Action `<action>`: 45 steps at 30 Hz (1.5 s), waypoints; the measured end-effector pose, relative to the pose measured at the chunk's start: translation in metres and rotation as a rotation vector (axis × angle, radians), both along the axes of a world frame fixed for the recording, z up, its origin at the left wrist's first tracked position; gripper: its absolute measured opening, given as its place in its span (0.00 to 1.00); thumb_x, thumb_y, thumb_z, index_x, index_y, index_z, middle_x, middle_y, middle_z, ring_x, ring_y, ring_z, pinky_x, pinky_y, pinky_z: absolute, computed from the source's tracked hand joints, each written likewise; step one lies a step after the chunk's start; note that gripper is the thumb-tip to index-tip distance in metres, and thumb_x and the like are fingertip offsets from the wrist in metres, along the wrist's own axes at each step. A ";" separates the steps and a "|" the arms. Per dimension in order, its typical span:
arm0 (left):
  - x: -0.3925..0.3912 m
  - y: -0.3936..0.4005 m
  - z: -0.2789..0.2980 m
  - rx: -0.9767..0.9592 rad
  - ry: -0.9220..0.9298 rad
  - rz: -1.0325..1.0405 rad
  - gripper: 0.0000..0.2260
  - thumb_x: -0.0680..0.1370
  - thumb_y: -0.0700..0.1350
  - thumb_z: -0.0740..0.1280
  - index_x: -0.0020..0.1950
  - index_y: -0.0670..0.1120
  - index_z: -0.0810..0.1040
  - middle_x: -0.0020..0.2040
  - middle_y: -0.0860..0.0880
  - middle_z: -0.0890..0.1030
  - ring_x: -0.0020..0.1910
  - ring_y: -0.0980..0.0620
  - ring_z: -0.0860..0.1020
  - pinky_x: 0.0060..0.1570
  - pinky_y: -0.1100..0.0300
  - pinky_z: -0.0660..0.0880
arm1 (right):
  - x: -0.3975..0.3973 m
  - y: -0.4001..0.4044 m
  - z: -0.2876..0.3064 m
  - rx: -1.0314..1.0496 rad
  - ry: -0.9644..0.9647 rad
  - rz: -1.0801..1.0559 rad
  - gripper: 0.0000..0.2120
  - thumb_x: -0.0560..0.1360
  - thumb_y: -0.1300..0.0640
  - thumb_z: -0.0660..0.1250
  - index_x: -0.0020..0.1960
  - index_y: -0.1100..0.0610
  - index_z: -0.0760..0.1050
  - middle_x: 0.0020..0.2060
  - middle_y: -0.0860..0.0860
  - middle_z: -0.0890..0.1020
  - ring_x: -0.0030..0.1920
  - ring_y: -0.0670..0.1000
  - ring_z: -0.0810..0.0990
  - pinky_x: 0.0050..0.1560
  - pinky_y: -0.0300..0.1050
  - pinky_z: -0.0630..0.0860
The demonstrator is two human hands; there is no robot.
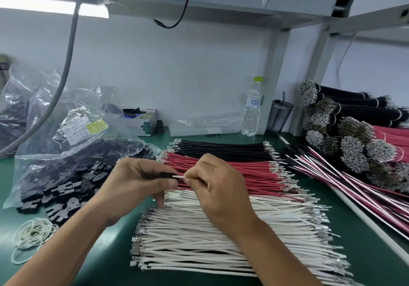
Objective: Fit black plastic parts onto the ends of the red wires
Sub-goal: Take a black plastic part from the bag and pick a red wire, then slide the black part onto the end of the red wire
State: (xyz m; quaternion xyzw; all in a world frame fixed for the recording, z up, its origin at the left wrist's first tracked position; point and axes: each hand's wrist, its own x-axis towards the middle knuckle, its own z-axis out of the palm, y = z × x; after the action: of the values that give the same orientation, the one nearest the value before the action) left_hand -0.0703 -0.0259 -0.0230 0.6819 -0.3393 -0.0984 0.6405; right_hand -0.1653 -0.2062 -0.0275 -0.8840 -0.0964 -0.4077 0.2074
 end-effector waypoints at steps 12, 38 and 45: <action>0.028 0.020 0.002 -0.239 0.137 0.161 0.18 0.72 0.52 0.79 0.60 0.50 0.86 0.54 0.42 0.87 0.43 0.47 0.86 0.40 0.57 0.84 | -0.029 -0.076 0.078 0.203 -0.230 -0.252 0.08 0.81 0.47 0.66 0.48 0.47 0.81 0.31 0.39 0.75 0.31 0.39 0.72 0.31 0.32 0.65; 0.051 0.037 -0.013 0.937 -0.629 0.519 0.08 0.76 0.50 0.74 0.55 0.59 0.85 0.49 0.62 0.76 0.46 0.58 0.78 0.47 0.58 0.79 | 0.038 -0.121 0.033 -0.107 0.298 -0.428 0.09 0.77 0.56 0.71 0.54 0.47 0.85 0.51 0.45 0.82 0.51 0.46 0.75 0.47 0.41 0.67; 0.053 0.034 -0.020 0.633 -0.615 0.637 0.07 0.75 0.43 0.74 0.50 0.54 0.89 0.44 0.59 0.76 0.40 0.54 0.79 0.41 0.55 0.75 | 0.131 -0.063 0.015 -0.097 0.633 -0.249 0.13 0.79 0.55 0.70 0.63 0.51 0.82 0.61 0.49 0.83 0.61 0.51 0.81 0.61 0.48 0.76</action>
State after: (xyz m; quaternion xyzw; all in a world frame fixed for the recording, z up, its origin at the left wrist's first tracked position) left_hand -0.0169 0.0079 -0.0425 0.9077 -0.2416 0.2074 0.2732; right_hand -0.0345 -0.2688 -0.0125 -0.9805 0.0621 -0.1305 0.1334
